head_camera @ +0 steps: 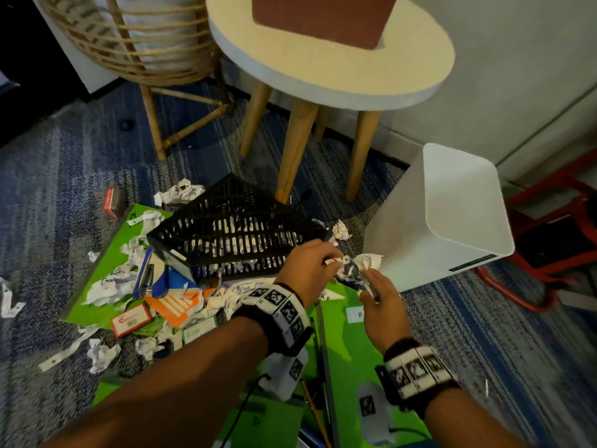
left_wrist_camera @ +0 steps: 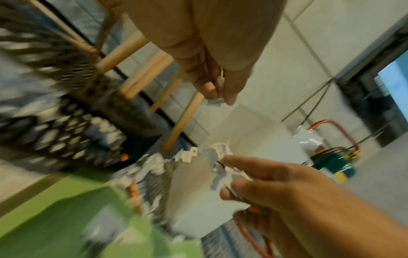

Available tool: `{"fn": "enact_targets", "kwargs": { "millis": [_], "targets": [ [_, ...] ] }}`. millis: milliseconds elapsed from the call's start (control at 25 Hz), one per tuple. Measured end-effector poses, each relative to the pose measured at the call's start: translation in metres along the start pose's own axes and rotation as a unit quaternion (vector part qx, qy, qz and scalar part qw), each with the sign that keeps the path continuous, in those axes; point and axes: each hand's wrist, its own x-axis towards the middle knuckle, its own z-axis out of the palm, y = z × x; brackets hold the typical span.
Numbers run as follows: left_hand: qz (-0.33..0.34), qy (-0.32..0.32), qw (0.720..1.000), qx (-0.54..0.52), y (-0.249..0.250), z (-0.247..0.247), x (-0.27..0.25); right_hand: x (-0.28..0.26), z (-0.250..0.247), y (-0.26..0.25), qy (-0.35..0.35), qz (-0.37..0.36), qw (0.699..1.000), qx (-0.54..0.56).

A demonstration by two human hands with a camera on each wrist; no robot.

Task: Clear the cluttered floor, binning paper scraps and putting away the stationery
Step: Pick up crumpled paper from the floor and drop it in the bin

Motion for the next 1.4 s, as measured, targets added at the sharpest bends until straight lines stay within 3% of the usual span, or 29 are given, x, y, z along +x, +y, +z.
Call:
{"fn": "enact_targets", "kwargs": {
  "millis": [240,440,560,640,720,840,1040,1120,1240,1320,1400],
  "targets": [
    [0.072,0.045,0.995,-0.043,0.114,-0.02,0.054,-0.043,-0.112,-0.05,0.111,-0.01,0.982,0.153],
    [0.06,0.076,0.987,-0.124,0.172,-0.002,0.091,-0.038,-0.177,-0.067,0.197,-0.03,0.97,0.141],
    [0.028,-0.031,0.996,-0.08,0.183,0.026,0.093,-0.018,-0.198,-0.068,0.218,-0.049,0.966,0.128],
    [0.044,-0.071,0.995,0.06,0.176,0.04,0.086,0.004,-0.201,-0.064,0.211,-0.057,0.97,0.105],
    [0.058,-0.051,0.989,0.126,0.164,0.04,0.076,0.028,-0.195,-0.058,0.202,-0.06,0.975,0.064],
    [0.04,-0.058,0.991,0.118,0.141,0.024,0.06,0.059,-0.183,-0.057,0.17,-0.071,0.983,0.022],
    [0.026,-0.094,0.986,0.135,0.09,-0.011,0.032,0.084,-0.169,-0.056,0.003,0.031,0.996,-0.083],
    [0.009,-0.113,0.98,0.166,0.068,-0.023,0.022,0.077,-0.162,-0.06,0.044,0.01,0.996,-0.075],
    [-0.037,-0.152,0.964,0.213,0.026,-0.038,-0.003,0.041,-0.133,-0.072,0.149,-0.121,0.981,0.02],
    [-0.06,-0.208,0.941,0.258,-0.003,-0.047,-0.024,0.009,-0.096,-0.072,0.12,-0.163,0.976,0.076],
    [-0.09,-0.297,0.903,0.296,-0.031,-0.054,-0.044,-0.023,-0.051,-0.061,0.022,-0.149,0.985,0.081]
  ]
}}
